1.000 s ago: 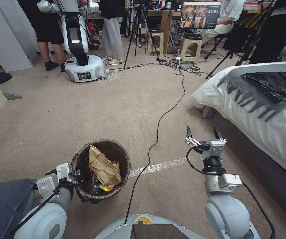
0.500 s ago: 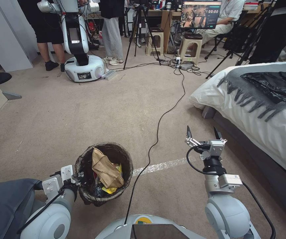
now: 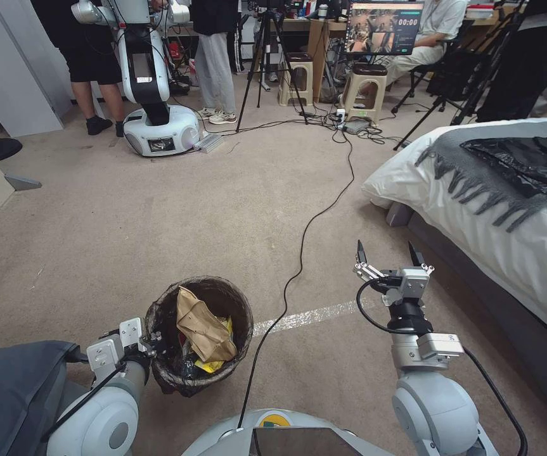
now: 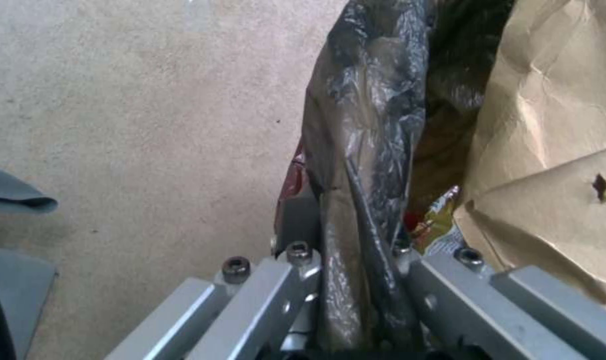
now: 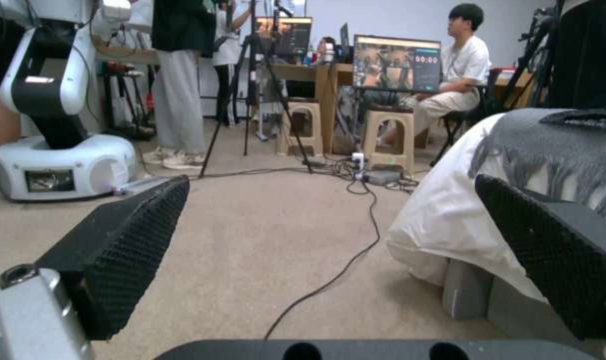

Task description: Pick up the trash bin, then pick up the garbage from the floor and place it into the trash bin.

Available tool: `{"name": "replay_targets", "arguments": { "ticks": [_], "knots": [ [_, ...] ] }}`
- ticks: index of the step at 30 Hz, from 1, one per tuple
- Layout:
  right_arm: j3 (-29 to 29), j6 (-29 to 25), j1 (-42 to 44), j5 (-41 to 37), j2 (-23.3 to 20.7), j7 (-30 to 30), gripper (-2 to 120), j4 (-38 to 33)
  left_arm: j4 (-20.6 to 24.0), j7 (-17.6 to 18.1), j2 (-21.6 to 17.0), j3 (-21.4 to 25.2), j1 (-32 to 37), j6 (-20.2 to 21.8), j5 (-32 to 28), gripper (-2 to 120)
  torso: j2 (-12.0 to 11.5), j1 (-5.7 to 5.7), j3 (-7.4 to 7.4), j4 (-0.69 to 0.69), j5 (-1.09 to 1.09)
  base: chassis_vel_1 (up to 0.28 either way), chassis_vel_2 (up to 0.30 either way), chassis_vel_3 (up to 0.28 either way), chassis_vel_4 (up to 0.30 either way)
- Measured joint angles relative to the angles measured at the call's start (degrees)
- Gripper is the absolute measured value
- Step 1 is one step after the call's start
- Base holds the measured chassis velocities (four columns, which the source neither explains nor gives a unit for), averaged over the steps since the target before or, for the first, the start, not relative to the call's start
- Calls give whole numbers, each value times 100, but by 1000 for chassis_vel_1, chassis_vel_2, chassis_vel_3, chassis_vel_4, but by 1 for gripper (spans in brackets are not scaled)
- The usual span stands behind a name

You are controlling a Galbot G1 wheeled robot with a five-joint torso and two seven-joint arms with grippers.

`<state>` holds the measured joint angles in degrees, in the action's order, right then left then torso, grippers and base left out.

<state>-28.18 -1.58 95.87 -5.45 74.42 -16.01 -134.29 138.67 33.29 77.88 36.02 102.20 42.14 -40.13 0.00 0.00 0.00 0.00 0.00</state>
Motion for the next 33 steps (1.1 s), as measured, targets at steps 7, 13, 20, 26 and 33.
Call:
{"name": "replay_targets", "arguments": {
  "ticks": [7, 13, 20, 26, 33],
  "knots": [
    [3, 0, -5, -4, -12, 0, 100, -2, -176, -122, -1, 5, -40, -1, 31, 3, 0, 0, 0, 0, 0, 0, 0, 0, 0],
    [10, 2, -8, -7, -24, 2, 100, 0, -306, -169, 4, -18, -64, -1, 46, 3, 0, 0, 0, 0, 0, 0, 0, 0, 0],
    [22, 6, -22, -12, -30, 3, 100, 18, -513, -256, 23, 11, -107, -1, 48, 3, 0, 0, 0, 0, 0, 0, 0, 0, 0],
    [24, 7, -25, -13, -25, 3, 100, 31, -720, -350, 39, 77, -182, -1, 29, 3, 0, 0, 0, 0, 0, 0, 0, 0, 0],
    [26, 7, -24, -15, -45, 2, 100, 45, -1078, -401, 103, 126, -336, -18, 49, 2, 0, 0, -1, 1, 5, 0, 0, 0, 0]
  ]
}}
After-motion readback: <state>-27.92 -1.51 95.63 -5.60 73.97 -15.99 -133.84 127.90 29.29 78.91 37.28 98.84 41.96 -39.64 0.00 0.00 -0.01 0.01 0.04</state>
